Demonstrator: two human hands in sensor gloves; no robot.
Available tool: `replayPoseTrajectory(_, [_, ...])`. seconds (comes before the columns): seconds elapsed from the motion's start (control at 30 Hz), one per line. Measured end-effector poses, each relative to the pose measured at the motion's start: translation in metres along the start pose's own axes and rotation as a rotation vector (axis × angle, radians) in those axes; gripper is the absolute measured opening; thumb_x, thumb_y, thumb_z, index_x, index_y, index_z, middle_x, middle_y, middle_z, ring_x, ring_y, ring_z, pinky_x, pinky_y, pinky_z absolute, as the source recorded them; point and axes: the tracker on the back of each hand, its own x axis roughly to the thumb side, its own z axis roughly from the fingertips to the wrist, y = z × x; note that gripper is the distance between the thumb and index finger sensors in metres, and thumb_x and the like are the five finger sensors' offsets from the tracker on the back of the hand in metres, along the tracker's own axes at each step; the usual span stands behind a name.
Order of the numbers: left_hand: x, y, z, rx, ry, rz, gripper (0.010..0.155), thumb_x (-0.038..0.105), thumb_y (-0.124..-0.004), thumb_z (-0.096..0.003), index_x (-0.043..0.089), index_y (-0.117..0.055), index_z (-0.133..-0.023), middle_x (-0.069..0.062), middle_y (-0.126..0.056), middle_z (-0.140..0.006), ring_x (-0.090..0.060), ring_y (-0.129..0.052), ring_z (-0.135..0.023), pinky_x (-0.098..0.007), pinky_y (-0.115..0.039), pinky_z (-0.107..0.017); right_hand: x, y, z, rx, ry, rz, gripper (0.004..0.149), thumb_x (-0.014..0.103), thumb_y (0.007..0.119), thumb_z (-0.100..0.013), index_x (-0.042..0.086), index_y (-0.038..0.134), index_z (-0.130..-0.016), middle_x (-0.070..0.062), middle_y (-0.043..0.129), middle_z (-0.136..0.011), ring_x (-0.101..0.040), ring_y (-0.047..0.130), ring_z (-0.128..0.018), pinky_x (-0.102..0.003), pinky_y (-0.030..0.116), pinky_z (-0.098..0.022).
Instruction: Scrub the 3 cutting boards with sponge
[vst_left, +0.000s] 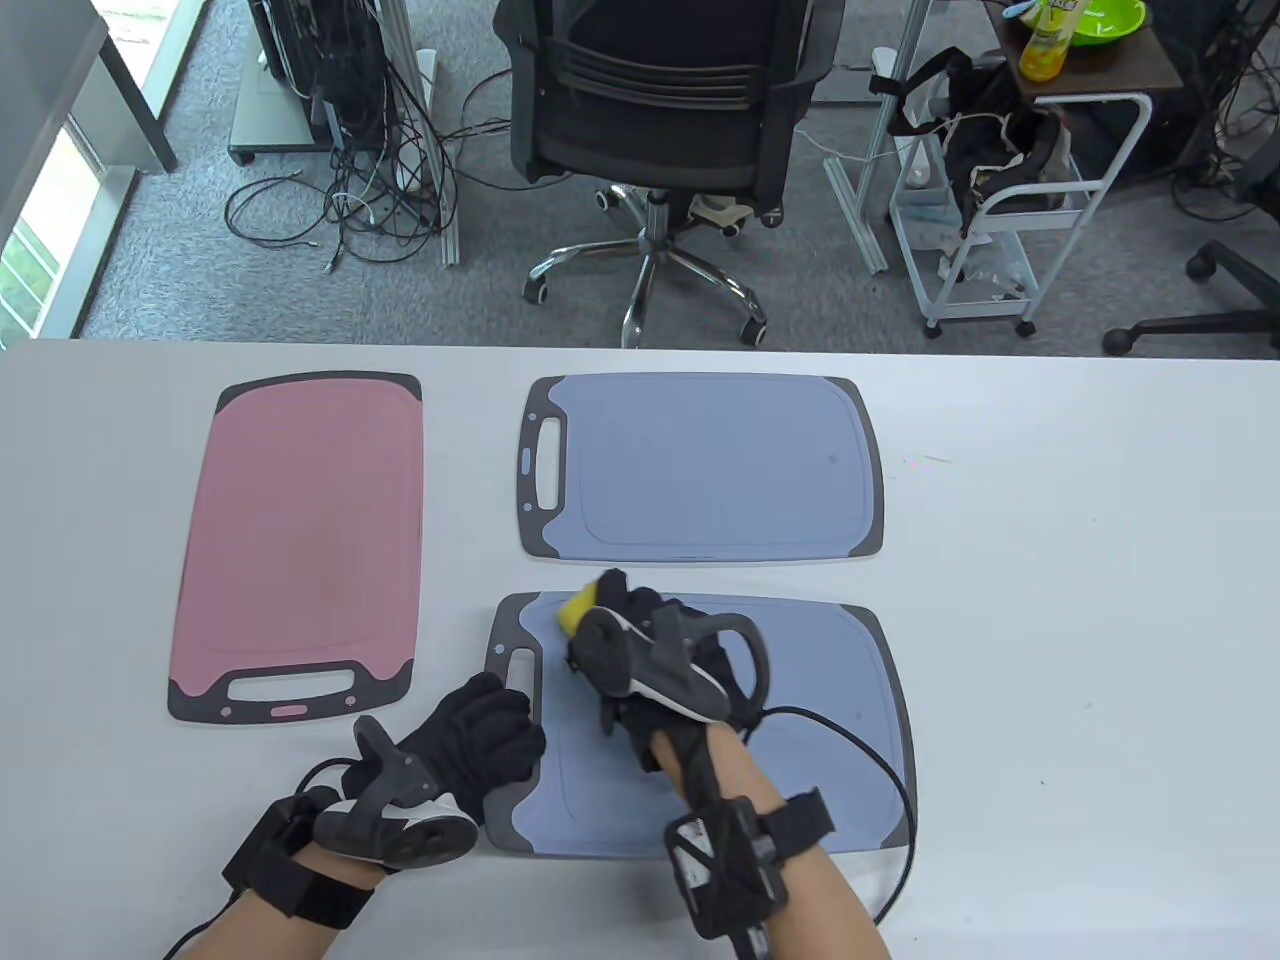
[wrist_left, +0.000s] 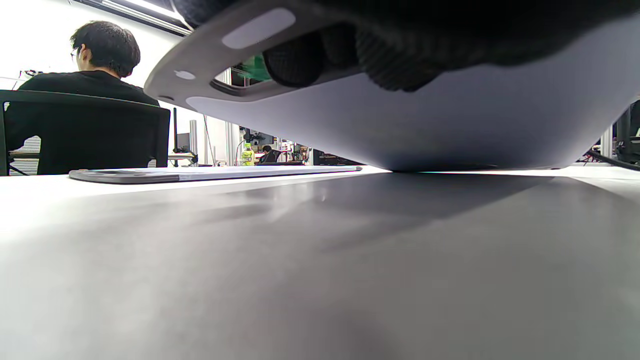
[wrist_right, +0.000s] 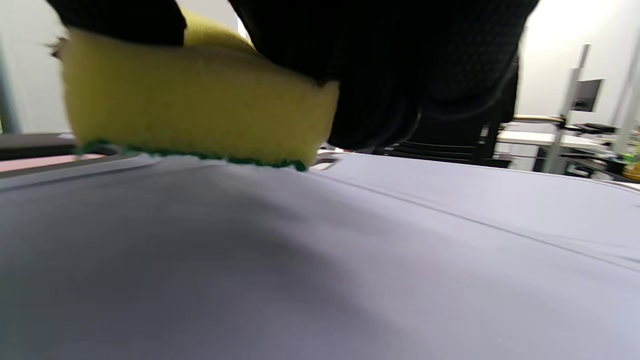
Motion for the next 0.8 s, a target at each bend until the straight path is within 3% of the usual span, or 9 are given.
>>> replayPoseTrajectory(0.1, [0.0, 0.001, 0.0, -0.001, 0.002, -0.001, 0.047, 0.04, -0.083, -0.0588, 0.033, -0.055, -0.096, 0.011, -0.071, -0.096, -0.018, -0.075, -0.102, -0.052, -0.058, -0.081, 0.005, 0.008, -0.014, 0.051, 0.012, 0.072, 0.075, 0.058, 0.072, -0.048, 0.01, 0.063, -0.104, -0.01, 0.084, -0.083, -0.026, 0.093, -0.058, -0.046, 0.08, -0.048])
replayPoseTrajectory(0.17, [0.0, 0.001, -0.001, -0.003, 0.001, -0.002, 0.047, 0.039, -0.083, -0.0588, 0.032, -0.055, -0.096, 0.011, -0.071, -0.096, -0.019, -0.075, -0.102, -0.052, -0.058, -0.08, -0.017, 0.019, -0.014, 0.123, 0.064, 0.098, 0.074, 0.06, 0.069, -0.049, 0.012, 0.062, -0.105, -0.008, 0.084, -0.083, -0.024, 0.092, -0.058, -0.045, 0.08, -0.049])
replayPoseTrajectory(0.27, [0.0, 0.0, -0.002, -0.014, 0.006, -0.004, 0.046, 0.039, -0.082, -0.0589, 0.031, -0.056, -0.096, 0.01, -0.072, -0.096, -0.02, -0.076, -0.101, -0.053, -0.06, -0.08, -0.086, 0.035, 0.003, 0.154, 0.192, 0.039, 0.074, 0.058, 0.07, -0.049, 0.01, 0.063, -0.104, -0.01, 0.083, -0.082, -0.025, 0.091, -0.058, -0.046, 0.078, -0.049])
replayPoseTrajectory(0.4, [0.001, 0.001, -0.002, -0.016, 0.003, -0.001, 0.047, 0.038, -0.082, -0.0592, 0.032, -0.054, -0.097, 0.01, -0.07, -0.096, -0.02, -0.073, -0.103, -0.054, -0.057, -0.08, -0.203, 0.049, 0.051, 0.156, 0.51, -0.011, 0.072, 0.056, 0.072, -0.048, 0.009, 0.067, -0.102, -0.012, 0.085, -0.08, -0.027, 0.092, -0.055, -0.047, 0.079, -0.047])
replayPoseTrajectory(0.43, [0.001, 0.001, -0.002, -0.015, 0.0, -0.002, 0.047, 0.038, -0.082, -0.0592, 0.032, -0.055, -0.096, 0.01, -0.07, -0.096, -0.02, -0.073, -0.103, -0.053, -0.057, -0.081, -0.227, 0.053, 0.062, 0.206, 0.599, 0.009, 0.072, 0.056, 0.071, -0.048, 0.008, 0.067, -0.102, -0.013, 0.085, -0.08, -0.027, 0.092, -0.055, -0.047, 0.079, -0.047])
replayPoseTrajectory(0.53, [0.001, 0.001, -0.002, -0.014, -0.001, -0.001, 0.046, 0.038, -0.082, -0.0595, 0.032, -0.055, -0.096, 0.01, -0.069, -0.096, -0.02, -0.072, -0.103, -0.054, -0.056, -0.081, -0.263, 0.058, 0.082, 0.251, 0.726, -0.042, 0.072, 0.056, 0.07, -0.049, 0.008, 0.066, -0.103, -0.014, 0.085, -0.08, -0.026, 0.091, -0.057, -0.047, 0.078, -0.048])
replayPoseTrajectory(0.6, [0.001, 0.001, -0.002, -0.012, -0.002, 0.001, 0.046, 0.037, -0.082, -0.0597, 0.032, -0.055, -0.096, 0.009, -0.069, -0.097, -0.02, -0.072, -0.103, -0.054, -0.056, -0.081, -0.256, 0.057, 0.08, 0.214, 0.706, -0.084, 0.072, 0.054, 0.072, -0.049, 0.005, 0.066, -0.102, -0.016, 0.085, -0.079, -0.028, 0.091, -0.057, -0.048, 0.078, -0.048])
replayPoseTrajectory(0.7, [0.001, 0.001, -0.002, -0.009, -0.005, 0.002, 0.045, 0.037, -0.082, -0.0599, 0.032, -0.055, -0.096, 0.009, -0.069, -0.097, -0.021, -0.072, -0.103, -0.054, -0.055, -0.081, -0.209, 0.049, 0.062, 0.163, 0.49, -0.018, 0.073, 0.056, 0.07, -0.049, 0.006, 0.065, -0.102, -0.013, 0.084, -0.079, -0.025, 0.092, -0.055, -0.046, 0.079, -0.046])
replayPoseTrajectory(0.8, [0.001, 0.002, -0.001, -0.004, -0.01, 0.003, 0.045, 0.037, -0.083, -0.0599, 0.033, -0.056, -0.095, 0.009, -0.07, -0.096, -0.02, -0.073, -0.103, -0.055, -0.056, -0.08, -0.113, 0.033, 0.046, 0.118, 0.166, -0.109, 0.073, 0.057, 0.071, -0.048, 0.007, 0.065, -0.102, -0.013, 0.083, -0.079, -0.025, 0.092, -0.054, -0.046, 0.079, -0.046])
